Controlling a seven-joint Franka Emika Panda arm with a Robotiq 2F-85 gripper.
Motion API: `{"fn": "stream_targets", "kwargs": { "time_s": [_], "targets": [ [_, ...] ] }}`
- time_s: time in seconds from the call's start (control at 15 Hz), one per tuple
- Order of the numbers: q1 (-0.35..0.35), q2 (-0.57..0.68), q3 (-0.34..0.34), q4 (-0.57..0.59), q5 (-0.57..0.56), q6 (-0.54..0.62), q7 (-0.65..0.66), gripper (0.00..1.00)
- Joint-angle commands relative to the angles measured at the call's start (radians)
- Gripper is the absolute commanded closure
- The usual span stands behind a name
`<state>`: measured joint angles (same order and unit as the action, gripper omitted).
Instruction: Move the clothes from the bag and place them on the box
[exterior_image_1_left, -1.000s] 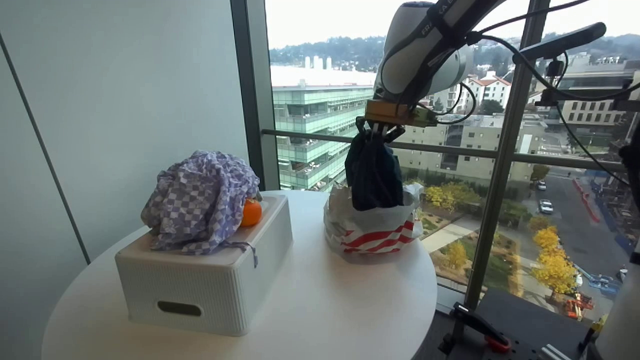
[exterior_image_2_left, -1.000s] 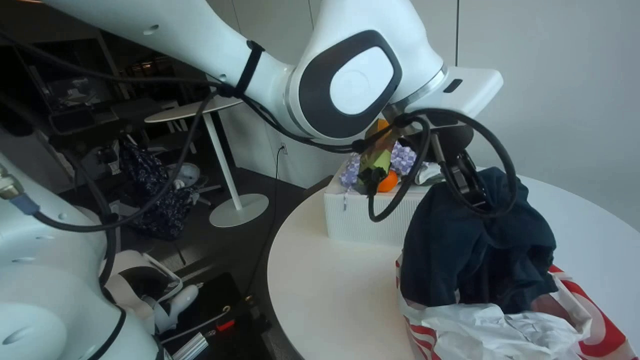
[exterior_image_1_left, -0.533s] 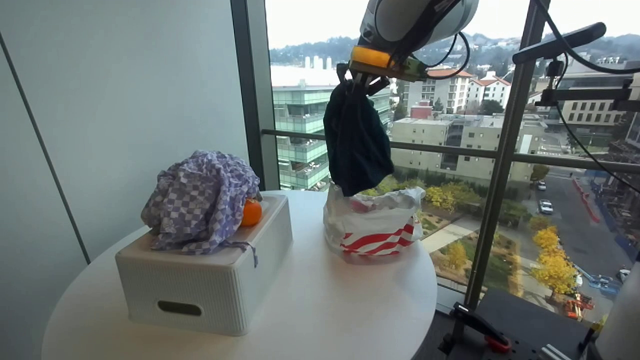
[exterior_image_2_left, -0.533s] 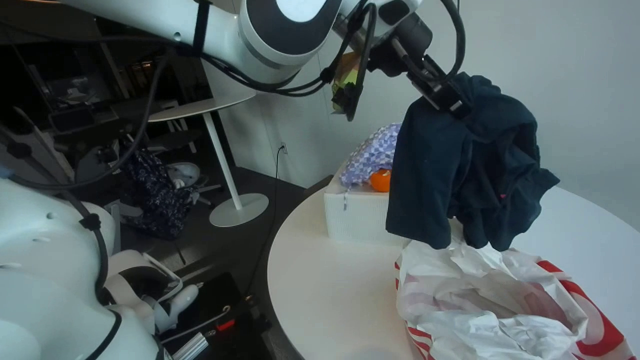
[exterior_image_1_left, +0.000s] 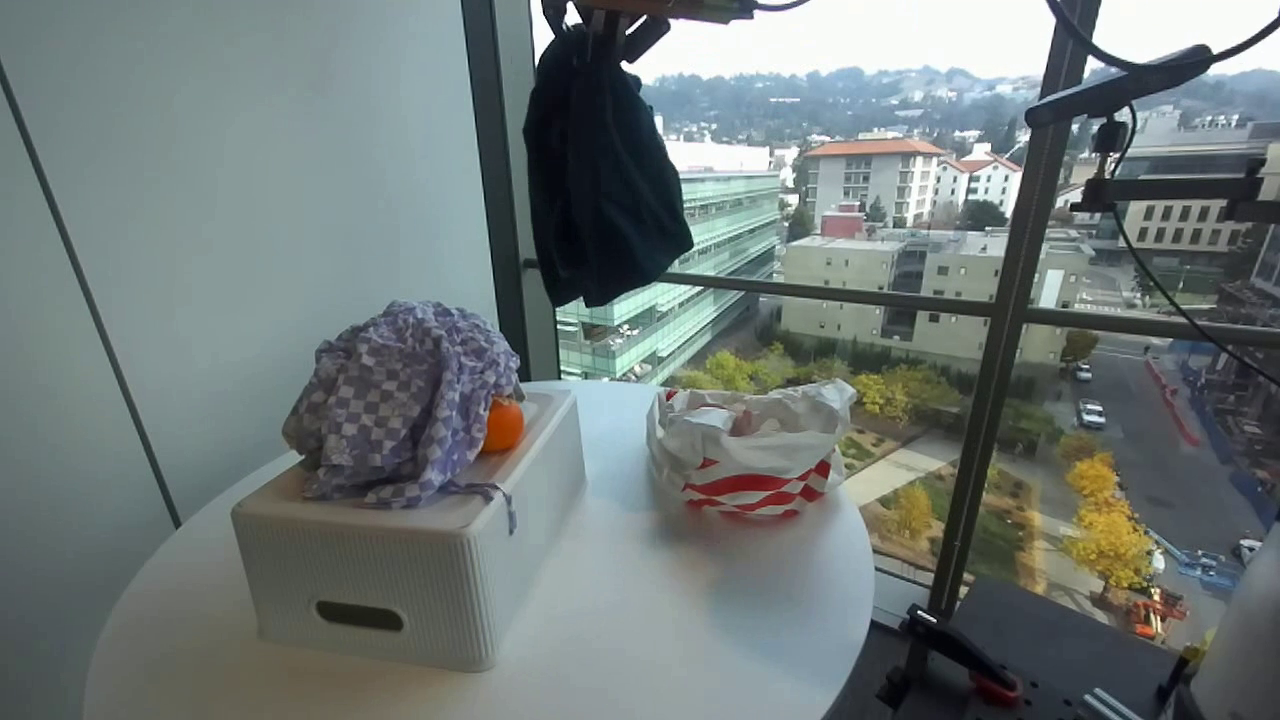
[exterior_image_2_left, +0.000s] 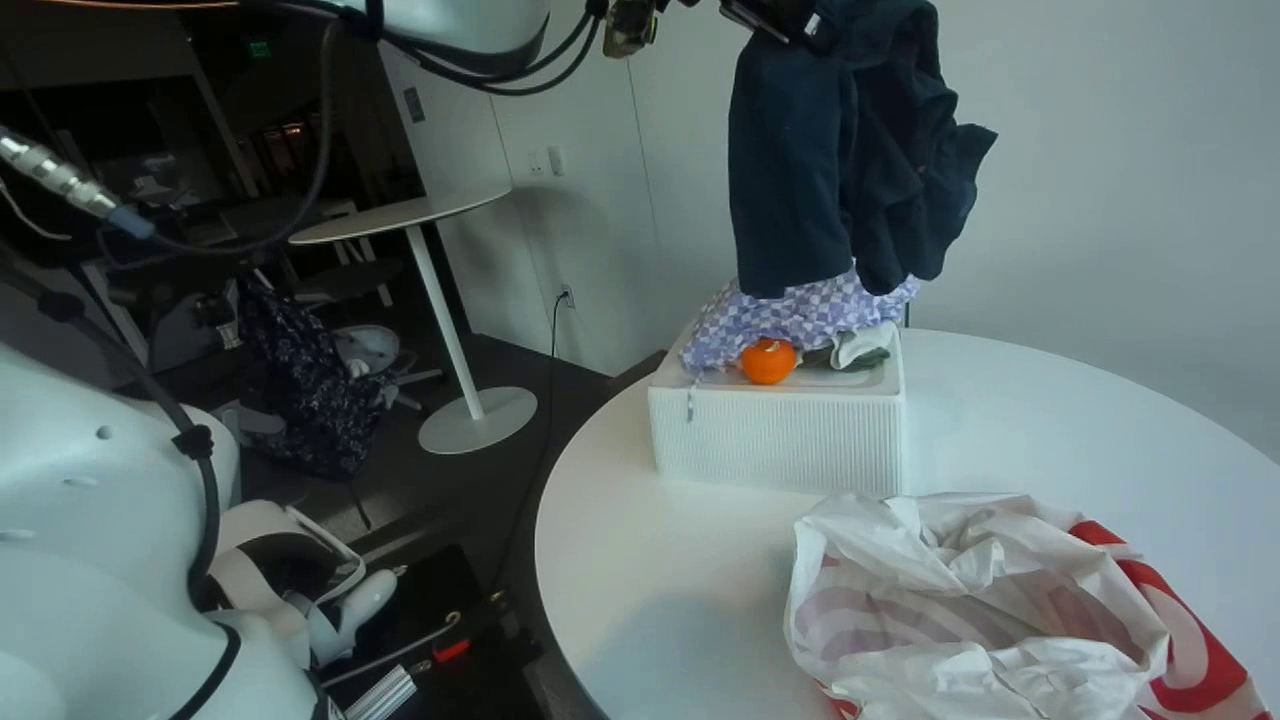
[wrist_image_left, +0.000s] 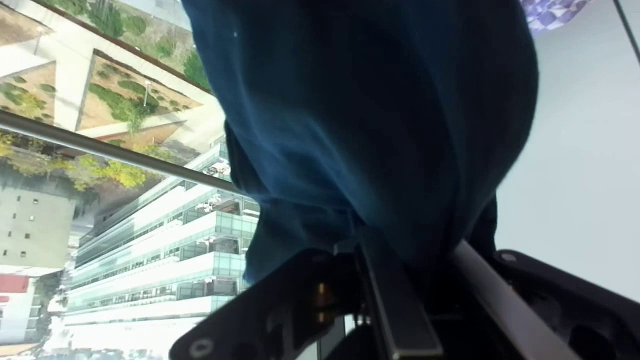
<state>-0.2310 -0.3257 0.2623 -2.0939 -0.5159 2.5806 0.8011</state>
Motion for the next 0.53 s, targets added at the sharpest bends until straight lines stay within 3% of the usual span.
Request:
{"fn": "stream_targets", "kwargs": {
  "time_s": [0.0, 0.2, 0.47],
  "targets": [
    [0.025, 0.149, 0.099, 0.217, -0.144, -0.107, 0.056, 0.93],
    [0.119, 0.307, 0.129, 0.338, -0.285, -0.210, 0.082, 0.93],
    [0.302, 0.535, 0.069, 0.491, -0.443, -0.298, 0.096, 0.92]
  ]
}}
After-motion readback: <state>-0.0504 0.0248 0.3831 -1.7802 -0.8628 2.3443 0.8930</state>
